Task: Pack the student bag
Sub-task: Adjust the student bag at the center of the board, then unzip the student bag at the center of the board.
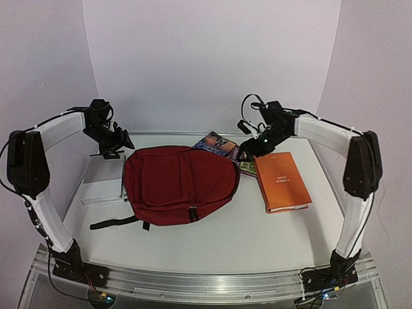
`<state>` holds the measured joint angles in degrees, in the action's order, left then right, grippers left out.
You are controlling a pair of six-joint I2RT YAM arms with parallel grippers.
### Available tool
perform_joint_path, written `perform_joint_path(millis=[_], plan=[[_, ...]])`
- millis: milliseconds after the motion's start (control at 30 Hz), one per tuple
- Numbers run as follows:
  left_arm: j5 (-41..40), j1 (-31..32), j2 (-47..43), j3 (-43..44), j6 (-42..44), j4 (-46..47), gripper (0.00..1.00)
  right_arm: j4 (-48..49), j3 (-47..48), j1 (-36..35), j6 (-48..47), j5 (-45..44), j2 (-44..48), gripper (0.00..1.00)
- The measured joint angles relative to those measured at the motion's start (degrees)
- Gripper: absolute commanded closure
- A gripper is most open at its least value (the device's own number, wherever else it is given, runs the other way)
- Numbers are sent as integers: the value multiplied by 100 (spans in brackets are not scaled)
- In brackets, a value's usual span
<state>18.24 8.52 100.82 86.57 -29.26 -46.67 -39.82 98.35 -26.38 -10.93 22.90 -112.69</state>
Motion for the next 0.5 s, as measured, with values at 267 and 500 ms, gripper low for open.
perform_joint_path(millis=[267,500], plan=[[277,183,-1409,-1405,-43,-52,20,335,-1134,-1033,357,415,1129,22],[249,432,-1681,-2320,-508,-64,27,1146,-1679,-1993,1060,533,772,33]])
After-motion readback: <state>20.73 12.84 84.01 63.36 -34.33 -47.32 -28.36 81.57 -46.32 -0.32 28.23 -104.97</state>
